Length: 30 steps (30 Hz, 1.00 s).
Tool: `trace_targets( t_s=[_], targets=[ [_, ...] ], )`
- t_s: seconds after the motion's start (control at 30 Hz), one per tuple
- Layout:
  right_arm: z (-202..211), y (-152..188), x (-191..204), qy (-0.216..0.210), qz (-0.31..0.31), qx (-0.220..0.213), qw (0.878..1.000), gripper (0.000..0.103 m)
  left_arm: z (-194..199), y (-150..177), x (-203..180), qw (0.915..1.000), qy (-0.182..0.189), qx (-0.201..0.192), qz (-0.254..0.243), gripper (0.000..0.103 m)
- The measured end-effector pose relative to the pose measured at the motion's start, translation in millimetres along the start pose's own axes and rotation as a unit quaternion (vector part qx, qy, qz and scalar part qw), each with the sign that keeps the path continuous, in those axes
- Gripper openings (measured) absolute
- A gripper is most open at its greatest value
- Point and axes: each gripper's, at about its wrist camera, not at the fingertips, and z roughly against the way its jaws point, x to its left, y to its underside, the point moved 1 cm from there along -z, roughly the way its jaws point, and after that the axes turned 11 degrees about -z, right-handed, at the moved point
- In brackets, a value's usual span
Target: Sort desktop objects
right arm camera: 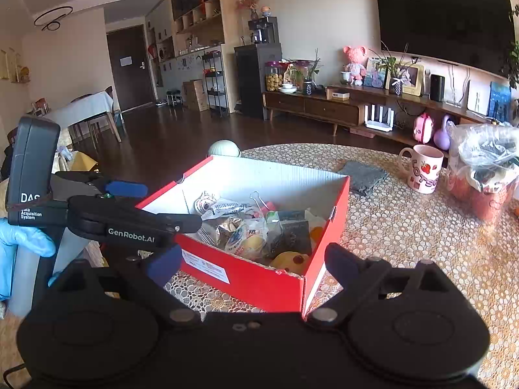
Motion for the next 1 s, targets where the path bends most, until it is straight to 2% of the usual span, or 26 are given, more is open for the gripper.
trace_targets(
  t_s=[0.27,0.47,1.0],
  targets=[
    [5,5,-2,-0.006,-0.004,-0.002,1.0,0.095,9,8,-10,0.9997,-0.013,-0.013,-0.014,0.103],
    [3,11,-6,-0.005,-0.01,0.002,1.0,0.095,18,10,-13,0.9996,-0.009,-0.021,-0.016,0.103],
    [0,20,-13,0.003,-0.021,0.011,1.0,0.095,21,15,-23,0.9996,-0.011,-0.016,-0.02,0.103]
  ],
)
